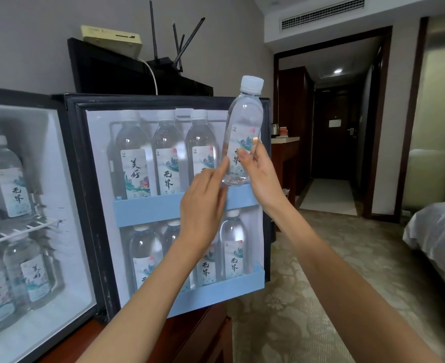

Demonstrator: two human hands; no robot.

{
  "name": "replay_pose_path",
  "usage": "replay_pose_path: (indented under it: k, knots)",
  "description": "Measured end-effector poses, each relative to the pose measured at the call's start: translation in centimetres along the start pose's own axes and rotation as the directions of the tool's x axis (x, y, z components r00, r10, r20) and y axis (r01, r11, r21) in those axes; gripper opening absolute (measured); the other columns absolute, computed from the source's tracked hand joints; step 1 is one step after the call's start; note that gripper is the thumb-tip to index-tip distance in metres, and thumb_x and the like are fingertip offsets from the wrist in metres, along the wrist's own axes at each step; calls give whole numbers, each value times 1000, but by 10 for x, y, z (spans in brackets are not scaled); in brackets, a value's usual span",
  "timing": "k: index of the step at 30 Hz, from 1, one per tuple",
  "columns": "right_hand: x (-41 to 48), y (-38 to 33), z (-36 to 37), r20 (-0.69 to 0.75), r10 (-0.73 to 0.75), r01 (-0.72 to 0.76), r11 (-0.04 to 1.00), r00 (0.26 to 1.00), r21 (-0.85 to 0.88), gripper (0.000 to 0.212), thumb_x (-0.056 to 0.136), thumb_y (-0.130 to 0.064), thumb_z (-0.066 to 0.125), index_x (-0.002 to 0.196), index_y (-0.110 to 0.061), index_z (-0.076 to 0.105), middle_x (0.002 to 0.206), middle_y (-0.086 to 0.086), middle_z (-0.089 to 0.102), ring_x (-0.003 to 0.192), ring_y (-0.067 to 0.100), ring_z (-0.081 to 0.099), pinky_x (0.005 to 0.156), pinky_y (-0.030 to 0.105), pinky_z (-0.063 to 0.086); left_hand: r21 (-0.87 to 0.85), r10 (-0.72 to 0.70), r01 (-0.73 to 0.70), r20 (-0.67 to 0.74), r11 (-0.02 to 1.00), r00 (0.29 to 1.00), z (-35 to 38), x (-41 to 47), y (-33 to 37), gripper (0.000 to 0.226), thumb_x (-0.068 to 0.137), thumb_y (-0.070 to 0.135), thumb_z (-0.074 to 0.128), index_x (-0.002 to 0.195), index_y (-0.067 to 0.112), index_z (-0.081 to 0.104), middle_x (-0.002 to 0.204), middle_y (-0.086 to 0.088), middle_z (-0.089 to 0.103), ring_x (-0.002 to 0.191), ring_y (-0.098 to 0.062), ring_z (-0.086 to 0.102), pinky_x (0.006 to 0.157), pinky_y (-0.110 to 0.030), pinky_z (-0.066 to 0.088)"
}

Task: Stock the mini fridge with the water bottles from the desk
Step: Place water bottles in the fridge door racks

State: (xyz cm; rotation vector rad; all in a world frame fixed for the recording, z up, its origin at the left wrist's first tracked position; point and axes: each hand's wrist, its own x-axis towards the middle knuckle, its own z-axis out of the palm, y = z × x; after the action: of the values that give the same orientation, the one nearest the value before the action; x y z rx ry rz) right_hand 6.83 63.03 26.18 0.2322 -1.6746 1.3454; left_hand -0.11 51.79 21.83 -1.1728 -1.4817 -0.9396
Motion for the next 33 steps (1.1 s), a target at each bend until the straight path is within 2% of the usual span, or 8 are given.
replay_pose_path:
  k: [2, 5, 10, 14, 15, 18, 20, 33]
  knots:
    - [3, 4, -1, -6, -6, 6, 1000, 1000, -11, 27, 100, -15, 48, 127, -18, 45, 127, 4, 59, 123, 20, 56, 107, 38, 44, 70, 74, -74, 1, 995, 997, 3, -7, -2, 40, 84, -1, 67, 123, 5, 62, 91, -9, 63, 84, -21, 50, 70, -27, 35]
    - [5, 10, -2, 4, -16, 16, 999, 1000, -52, 34, 100, -17, 51, 132, -12, 43, 127, 2, 59, 121, 16, 57, 99, 29, 47, 158, 74, -72, -5, 985, 997, 9, -10, -1, 16, 84, 5, 68, 100, 6, 69, 92, -9, 64, 83, -27, 55, 72, -29, 31]
    - [-1, 20, -6, 47, -6, 16, 974, 999, -226, 48, 96, -29, 57, 138, -14, 39, 129, 2, 59, 122, 16, 56, 103, 38, 46, 109, 28, -24, -33, 994, 999, 15, -10, -2, 8, 86, 11, 67, 93, 7, 68, 92, -7, 62, 86, -25, 50, 74, -32, 33]
    - [2, 18, -11, 34, 55, -38, 922, 998, -385, 40, 95, -44, 54, 128, -24, 45, 109, -22, 63, 99, -11, 60, 80, 8, 45, 84, 19, -15, -44, 996, 999, 16, -11, -2, 8, 86, 9, 67, 94, 6, 68, 91, -8, 62, 86, -26, 51, 75, -31, 32]
    - [3, 17, -12, 36, 66, -44, 895, 997, -443, 40, 95, -47, 52, 128, -26, 43, 106, -24, 62, 95, -13, 59, 75, 8, 43, 81, 16, -13, -43, 997, 999, 16, -11, -2, 8, 86, 9, 67, 94, 5, 68, 91, -8, 62, 85, -27, 53, 75, -31, 32]
    - [7, 19, -13, 49, 110, -61, 810, 993, -583, 48, 97, -53, 44, 135, -27, 32, 119, -12, 61, 99, 9, 62, 83, 30, 47, 70, 8, -6, -34, 998, 999, 16, -11, -2, 9, 86, 7, 67, 94, 5, 69, 91, -9, 62, 85, -29, 54, 75, -32, 33]
    - [9, 19, -13, 46, 139, -78, 763, 989, -641, 51, 97, -54, 41, 138, -26, 27, 124, -3, 60, 100, 21, 62, 87, 39, 47, 66, -2, 4, -28, 998, 1000, 15, -11, 0, 8, 85, 6, 67, 93, 4, 69, 90, -10, 62, 84, -30, 55, 74, -32, 33]
    - [4, 7, -7, 39, 217, -139, 742, 975, -656, 57, 99, -53, 38, 141, -17, 25, 124, 9, 60, 106, 27, 60, 95, 45, 46, 40, -16, 15, 22, 999, 1000, 8, -12, 1, 14, 84, 0, 65, 97, 4, 69, 93, -11, 62, 85, -31, 55, 77, -30, 32]
